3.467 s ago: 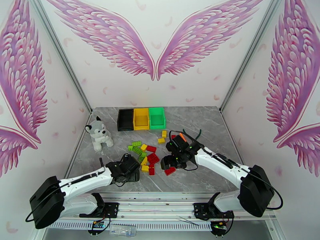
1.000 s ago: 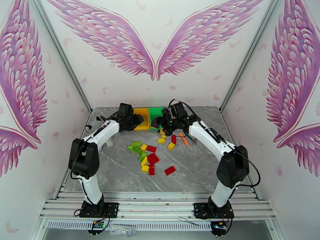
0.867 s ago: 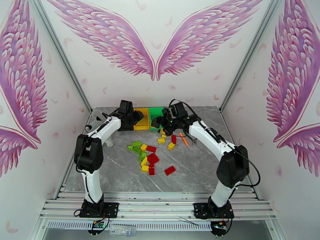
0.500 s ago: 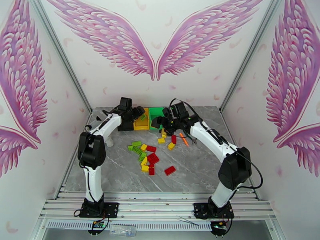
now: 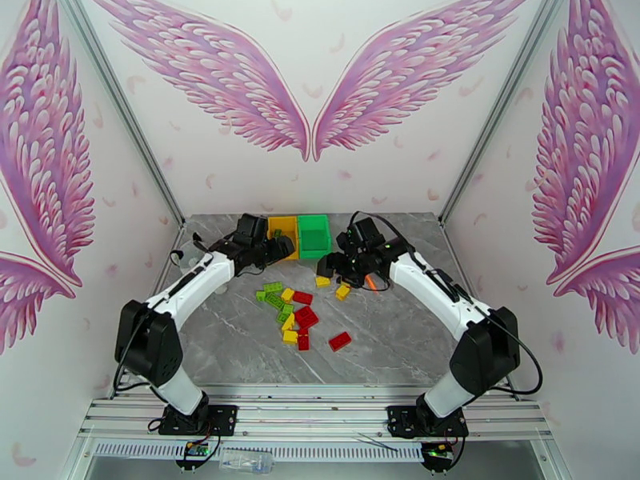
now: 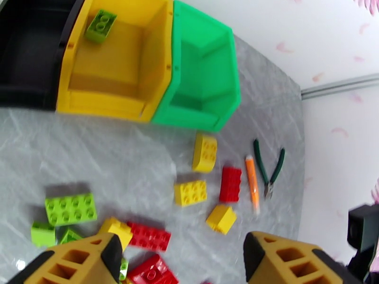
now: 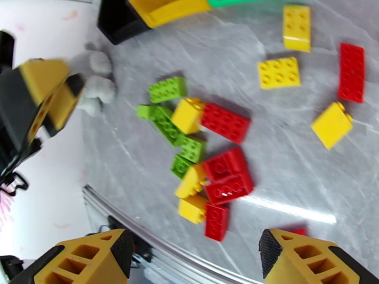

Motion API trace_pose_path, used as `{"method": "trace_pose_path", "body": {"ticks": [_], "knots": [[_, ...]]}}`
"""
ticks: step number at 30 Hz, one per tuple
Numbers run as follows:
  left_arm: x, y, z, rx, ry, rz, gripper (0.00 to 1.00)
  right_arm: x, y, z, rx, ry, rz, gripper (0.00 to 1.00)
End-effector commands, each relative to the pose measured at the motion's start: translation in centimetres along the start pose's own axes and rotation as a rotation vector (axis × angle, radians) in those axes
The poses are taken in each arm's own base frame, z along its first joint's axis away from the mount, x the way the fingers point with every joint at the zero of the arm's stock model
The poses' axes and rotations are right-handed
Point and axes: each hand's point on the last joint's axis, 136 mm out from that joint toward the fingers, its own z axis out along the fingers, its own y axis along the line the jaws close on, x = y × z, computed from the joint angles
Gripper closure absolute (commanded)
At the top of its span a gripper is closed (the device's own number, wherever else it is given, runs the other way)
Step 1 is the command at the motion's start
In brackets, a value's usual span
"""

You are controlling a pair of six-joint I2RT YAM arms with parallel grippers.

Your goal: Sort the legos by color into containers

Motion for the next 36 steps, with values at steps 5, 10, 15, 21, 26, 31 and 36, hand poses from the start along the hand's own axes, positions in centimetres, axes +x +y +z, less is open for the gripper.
{"method": "trace_pose_path", "body": {"ticks": [5, 10, 15, 21, 26, 31, 36], "knots": [[9.0, 4.8, -1.0, -0.183, 0.117, 0.053, 0.29, 6.5, -5.8, 0.9, 0.196, 0.114, 0.009, 0.24], [13.1, 6.5, -1.9, -0.209, 0.127, 0.002, 0.29, 11.3, -8.0, 2.7, 0.23, 0.206, 0.055, 0.25], [14.2, 8.2, -2.9, -0.233, 0.093, -0.063, 0.29, 14.8, -8.8, 4.3, 0.226, 0.277, 0.093, 0.22], [14.0, 8.6, -3.4, -0.249, 0.068, -0.075, 0.3, 16.1, -8.8, 6.5, 0.22, 0.343, 0.097, 0.2], [13.8, 8.9, -3.9, -0.25, 0.045, -0.089, 0.3, 15.7, -8.4, 8.2, 0.229, 0.376, 0.087, 0.2], [13.8, 9.6, -4.5, -0.25, 0.024, -0.108, 0.3, 14.8, -7.9, 9.4, 0.267, 0.39, 0.05, 0.19], [13.7, 10.3, -4.8, -0.249, 0.012, -0.132, 0.3, 13.3, -7.6, 10.2, 0.338, 0.378, 0.003, 0.17]]}}
